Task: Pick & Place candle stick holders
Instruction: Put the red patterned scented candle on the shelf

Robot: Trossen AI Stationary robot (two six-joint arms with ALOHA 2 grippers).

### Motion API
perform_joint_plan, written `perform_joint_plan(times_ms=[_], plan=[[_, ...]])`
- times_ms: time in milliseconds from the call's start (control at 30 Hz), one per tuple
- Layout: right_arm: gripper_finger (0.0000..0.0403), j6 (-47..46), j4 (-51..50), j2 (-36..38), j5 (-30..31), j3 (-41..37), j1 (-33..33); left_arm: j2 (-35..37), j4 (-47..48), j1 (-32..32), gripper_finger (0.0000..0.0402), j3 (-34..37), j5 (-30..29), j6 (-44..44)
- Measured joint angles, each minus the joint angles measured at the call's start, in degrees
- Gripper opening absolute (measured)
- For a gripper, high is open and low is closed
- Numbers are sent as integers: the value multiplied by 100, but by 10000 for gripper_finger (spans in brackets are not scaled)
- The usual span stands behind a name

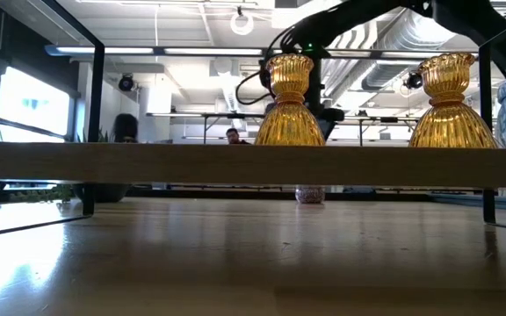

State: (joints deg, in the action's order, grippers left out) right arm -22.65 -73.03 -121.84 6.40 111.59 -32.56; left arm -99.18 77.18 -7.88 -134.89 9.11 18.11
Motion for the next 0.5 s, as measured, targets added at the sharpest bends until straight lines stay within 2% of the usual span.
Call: perform_joint_plan(times_ms=[367, 500], plan=[[353, -95, 91, -9, -98, -190, -4, -393, -363, 0, 390, 9, -79, 0], [353, -94, 502, -2, -461, -559, -30, -529, -520, 0, 390, 2, -121, 0]])
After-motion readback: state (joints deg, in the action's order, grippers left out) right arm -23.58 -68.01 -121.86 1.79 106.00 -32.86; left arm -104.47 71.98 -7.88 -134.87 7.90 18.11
